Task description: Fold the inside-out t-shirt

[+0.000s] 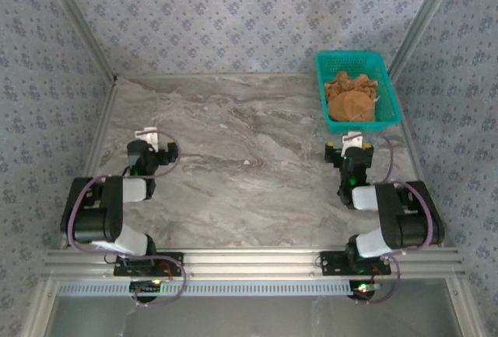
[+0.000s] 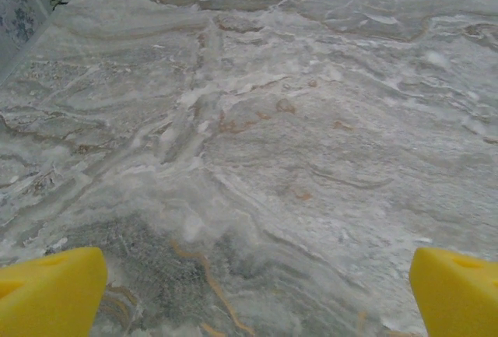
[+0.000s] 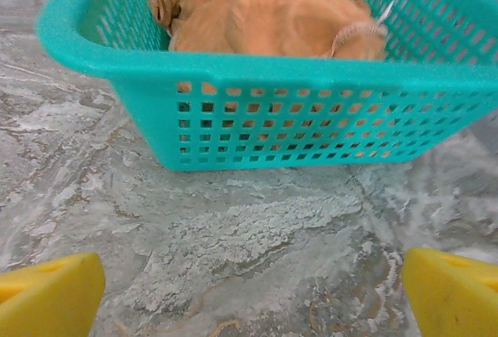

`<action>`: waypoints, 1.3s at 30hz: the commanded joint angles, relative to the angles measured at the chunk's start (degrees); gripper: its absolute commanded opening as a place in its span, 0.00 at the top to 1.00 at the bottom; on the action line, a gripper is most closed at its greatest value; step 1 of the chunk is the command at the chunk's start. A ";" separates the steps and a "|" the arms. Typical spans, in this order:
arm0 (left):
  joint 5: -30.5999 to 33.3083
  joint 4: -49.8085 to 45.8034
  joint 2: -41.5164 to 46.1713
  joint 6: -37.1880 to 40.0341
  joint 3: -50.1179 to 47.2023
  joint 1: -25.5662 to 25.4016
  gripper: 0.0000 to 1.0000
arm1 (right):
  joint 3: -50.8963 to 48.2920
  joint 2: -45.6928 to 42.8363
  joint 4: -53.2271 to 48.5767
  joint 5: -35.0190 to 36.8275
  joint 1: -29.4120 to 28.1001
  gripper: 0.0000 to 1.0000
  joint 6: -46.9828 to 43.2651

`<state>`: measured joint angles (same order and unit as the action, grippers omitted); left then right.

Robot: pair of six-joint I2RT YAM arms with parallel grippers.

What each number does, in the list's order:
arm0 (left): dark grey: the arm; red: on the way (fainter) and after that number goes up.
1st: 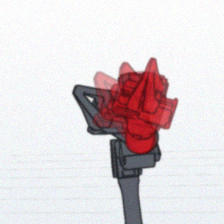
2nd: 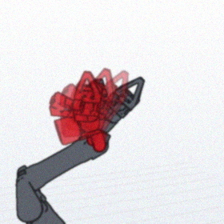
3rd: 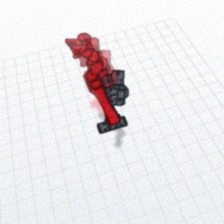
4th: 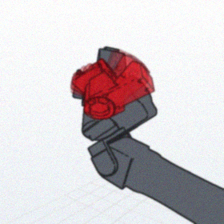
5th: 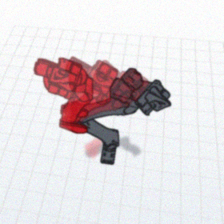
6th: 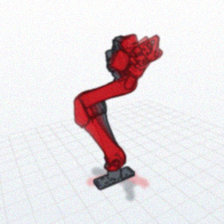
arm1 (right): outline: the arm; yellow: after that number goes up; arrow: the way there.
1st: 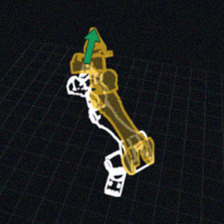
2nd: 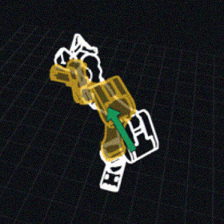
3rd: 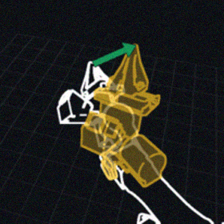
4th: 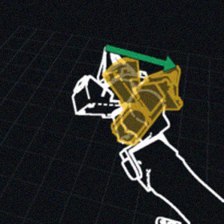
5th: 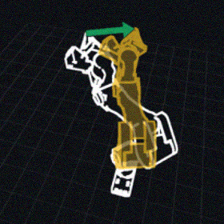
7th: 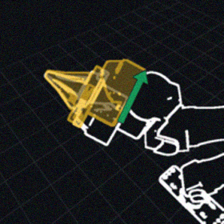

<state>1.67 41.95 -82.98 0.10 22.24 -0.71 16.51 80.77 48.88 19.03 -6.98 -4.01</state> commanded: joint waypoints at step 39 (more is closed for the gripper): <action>22.60 -37.34 26.60 -33.13 1.93 0.94 0.00 | 93.73 46.18 -92.02 -5.43 7.42 0.41 66.11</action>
<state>24.84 3.25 -56.47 -32.51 24.82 -0.23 106.08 126.54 -39.86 11.75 1.06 60.20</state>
